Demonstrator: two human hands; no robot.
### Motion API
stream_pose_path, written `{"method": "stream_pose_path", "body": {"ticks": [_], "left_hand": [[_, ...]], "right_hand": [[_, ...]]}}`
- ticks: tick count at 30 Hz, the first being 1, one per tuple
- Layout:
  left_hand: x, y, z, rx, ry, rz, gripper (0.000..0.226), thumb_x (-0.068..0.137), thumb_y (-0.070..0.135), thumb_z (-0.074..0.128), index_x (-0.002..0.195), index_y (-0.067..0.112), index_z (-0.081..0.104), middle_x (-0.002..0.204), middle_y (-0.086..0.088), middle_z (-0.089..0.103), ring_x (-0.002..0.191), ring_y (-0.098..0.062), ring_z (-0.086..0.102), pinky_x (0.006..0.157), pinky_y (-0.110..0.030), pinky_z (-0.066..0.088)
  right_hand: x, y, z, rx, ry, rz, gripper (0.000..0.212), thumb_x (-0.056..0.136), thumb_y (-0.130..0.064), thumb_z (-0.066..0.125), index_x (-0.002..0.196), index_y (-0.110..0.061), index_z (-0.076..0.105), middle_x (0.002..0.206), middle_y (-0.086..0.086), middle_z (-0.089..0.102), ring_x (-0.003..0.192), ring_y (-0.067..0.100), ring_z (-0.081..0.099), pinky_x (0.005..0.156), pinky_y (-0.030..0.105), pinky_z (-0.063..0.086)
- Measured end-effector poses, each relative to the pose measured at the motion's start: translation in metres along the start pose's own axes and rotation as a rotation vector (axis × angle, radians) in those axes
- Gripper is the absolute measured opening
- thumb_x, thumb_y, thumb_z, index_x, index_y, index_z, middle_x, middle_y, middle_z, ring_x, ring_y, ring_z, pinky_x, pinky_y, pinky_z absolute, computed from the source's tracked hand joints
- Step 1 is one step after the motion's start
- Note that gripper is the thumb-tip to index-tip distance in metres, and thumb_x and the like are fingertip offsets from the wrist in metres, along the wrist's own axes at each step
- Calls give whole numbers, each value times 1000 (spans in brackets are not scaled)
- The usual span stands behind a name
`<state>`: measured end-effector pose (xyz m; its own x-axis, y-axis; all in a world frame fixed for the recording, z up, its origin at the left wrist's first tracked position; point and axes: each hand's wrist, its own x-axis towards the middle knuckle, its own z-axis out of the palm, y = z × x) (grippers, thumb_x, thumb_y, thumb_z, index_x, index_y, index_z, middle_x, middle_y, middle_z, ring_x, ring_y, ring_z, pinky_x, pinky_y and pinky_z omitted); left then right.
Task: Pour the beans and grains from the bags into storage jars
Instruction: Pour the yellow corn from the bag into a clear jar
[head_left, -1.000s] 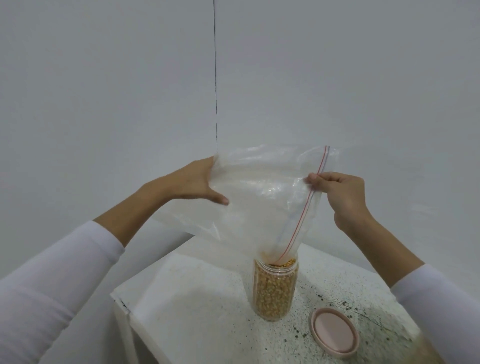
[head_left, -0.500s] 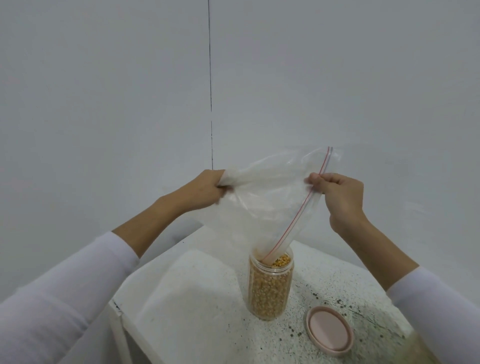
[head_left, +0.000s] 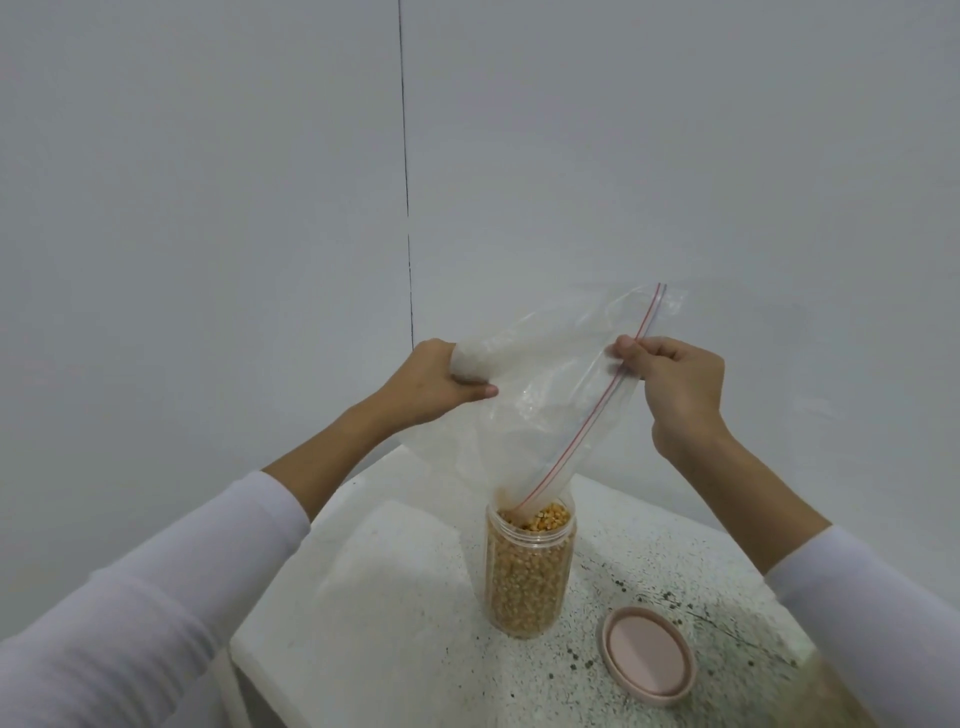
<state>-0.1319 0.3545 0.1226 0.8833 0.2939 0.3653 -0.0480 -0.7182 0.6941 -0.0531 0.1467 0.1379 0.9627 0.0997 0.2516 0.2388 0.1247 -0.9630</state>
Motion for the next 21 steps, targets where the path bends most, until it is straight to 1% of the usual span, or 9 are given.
{"method": "stream_pose_path", "body": {"ticks": [2,3,5,7,12,14,16,18,21], "left_hand": [[1,1,0,-26,-7,-17,34,79,13,77,59,19,50,56,7,45,49,-3,42,50,-13,31],[2,1,1,-31,-8,-27,30,78,14,77,61,15,53,58,4,47,52,-6,43,53,-17,33],[3,1,3,-50,-8,-35,24,77,17,78,74,0,62,66,-5,53,61,-16,48,59,-27,37],[3,1,3,-82,-8,-42,33,76,17,79,89,-10,64,74,-12,56,69,-21,52,63,-31,38],[3,7,1,-133,-35,-55,30,77,15,78,97,-5,67,84,-16,64,75,-22,59,67,-32,45],[3,11,1,-143,-33,-60,30,77,15,78,99,-2,68,92,-19,68,78,-21,62,70,-32,48],[4,14,0,-150,-46,-66,28,77,15,78,100,1,69,96,-20,70,79,-22,64,72,-33,50],[5,17,-2,-164,-56,-72,26,77,15,78,98,3,70,93,-18,70,78,-24,65,72,-36,52],[5,21,-1,-167,-79,-84,22,77,15,79,95,5,70,83,-10,68,74,-22,64,67,-32,50]], "right_hand": [[0,1,0,3,7,5,10,86,-14,69,76,-14,70,80,-1,70,71,8,64,82,17,34],[0,1,-1,5,10,4,10,86,-15,69,75,-14,70,80,-1,70,71,8,64,78,14,33],[1,2,-1,0,16,3,10,86,-15,69,76,-14,70,80,-1,70,70,7,64,70,9,32],[1,2,-1,-6,17,11,7,86,-15,69,79,-13,71,80,-1,70,68,4,63,67,7,31],[0,1,-3,-3,37,17,5,86,-15,68,83,-12,72,81,1,69,73,3,60,67,8,31],[-2,1,-4,-5,22,25,6,86,-15,68,82,-13,71,81,2,69,75,4,61,74,12,33],[-2,0,-5,-4,21,33,7,86,-15,68,79,-13,71,82,2,70,77,6,61,83,19,33],[-1,-2,-6,-4,32,31,8,85,-15,69,77,-15,71,81,2,69,77,7,61,87,22,33],[0,-2,-7,-18,35,27,11,85,-16,69,74,-16,70,80,2,70,80,15,64,88,23,34]]}}
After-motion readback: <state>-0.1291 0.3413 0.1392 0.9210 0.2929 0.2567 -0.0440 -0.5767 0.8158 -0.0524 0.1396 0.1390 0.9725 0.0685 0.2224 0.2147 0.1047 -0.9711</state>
